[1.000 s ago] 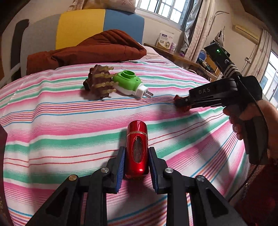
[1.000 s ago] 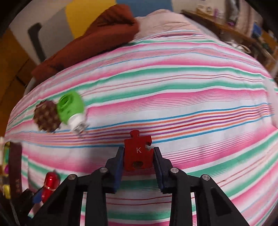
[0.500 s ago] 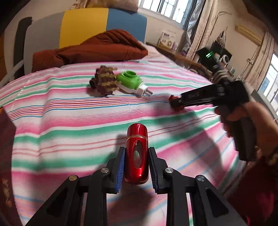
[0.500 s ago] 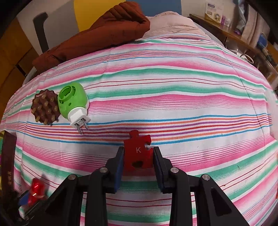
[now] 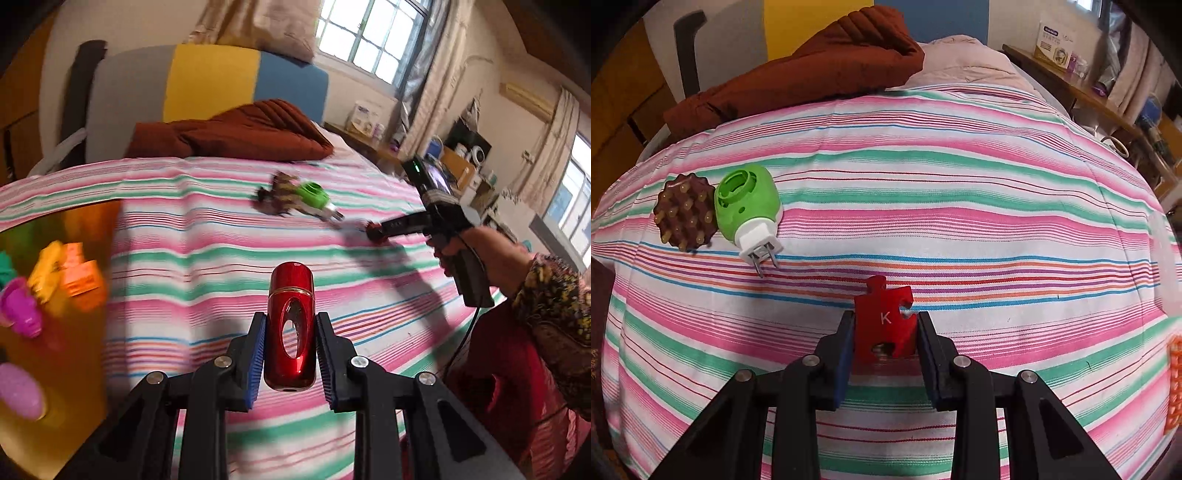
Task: Organize rigid objects
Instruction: 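Drop the red cylinder into the gold tray with the left tool while the right tool holds the puzzle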
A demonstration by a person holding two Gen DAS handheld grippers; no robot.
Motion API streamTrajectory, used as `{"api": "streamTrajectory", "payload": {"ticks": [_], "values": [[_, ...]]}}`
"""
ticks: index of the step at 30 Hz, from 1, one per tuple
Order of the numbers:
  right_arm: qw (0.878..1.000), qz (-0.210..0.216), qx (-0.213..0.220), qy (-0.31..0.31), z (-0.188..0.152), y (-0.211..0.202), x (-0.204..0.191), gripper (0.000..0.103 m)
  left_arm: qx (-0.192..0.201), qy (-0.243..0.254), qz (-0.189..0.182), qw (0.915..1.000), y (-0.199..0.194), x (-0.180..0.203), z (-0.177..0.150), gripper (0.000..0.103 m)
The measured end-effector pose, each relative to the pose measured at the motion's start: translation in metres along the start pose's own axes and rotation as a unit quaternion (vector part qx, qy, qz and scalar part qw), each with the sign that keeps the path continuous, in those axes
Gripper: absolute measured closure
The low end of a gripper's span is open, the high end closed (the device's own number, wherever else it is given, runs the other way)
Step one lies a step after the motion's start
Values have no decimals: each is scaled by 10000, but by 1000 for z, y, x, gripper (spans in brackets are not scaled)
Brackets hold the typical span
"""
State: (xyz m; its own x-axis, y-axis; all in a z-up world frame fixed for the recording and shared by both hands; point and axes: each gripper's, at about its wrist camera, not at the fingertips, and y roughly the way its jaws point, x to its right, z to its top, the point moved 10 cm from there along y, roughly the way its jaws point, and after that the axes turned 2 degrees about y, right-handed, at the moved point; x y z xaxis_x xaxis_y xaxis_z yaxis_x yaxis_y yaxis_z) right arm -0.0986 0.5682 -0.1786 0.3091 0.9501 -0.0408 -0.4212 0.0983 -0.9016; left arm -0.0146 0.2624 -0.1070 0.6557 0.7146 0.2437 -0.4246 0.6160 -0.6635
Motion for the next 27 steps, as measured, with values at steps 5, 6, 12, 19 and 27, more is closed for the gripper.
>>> {"api": "streamTrajectory", "payload": {"ticks": [5, 6, 12, 19, 27], "values": [[9999, 138, 17, 11, -2, -3, -4, 70, 271, -449, 236, 9983, -34, -43, -1, 77], [9998, 209, 25, 22, -2, -4, -6, 70, 308, -518, 307, 9977, -39, -51, -2, 77], [9993, 329, 100, -132, -1, -6, -15, 71, 324, -1038, 751, 9912, -56, -108, -14, 77], [9993, 340, 119, -84, 2, -13, -18, 71, -78, -1574, 1114, 9812, -49, -159, -32, 77], [9962, 607, 445, -441, 0, -59, -56, 71, -444, -1855, 1268, 9734, -30, -180, -35, 77]]}}
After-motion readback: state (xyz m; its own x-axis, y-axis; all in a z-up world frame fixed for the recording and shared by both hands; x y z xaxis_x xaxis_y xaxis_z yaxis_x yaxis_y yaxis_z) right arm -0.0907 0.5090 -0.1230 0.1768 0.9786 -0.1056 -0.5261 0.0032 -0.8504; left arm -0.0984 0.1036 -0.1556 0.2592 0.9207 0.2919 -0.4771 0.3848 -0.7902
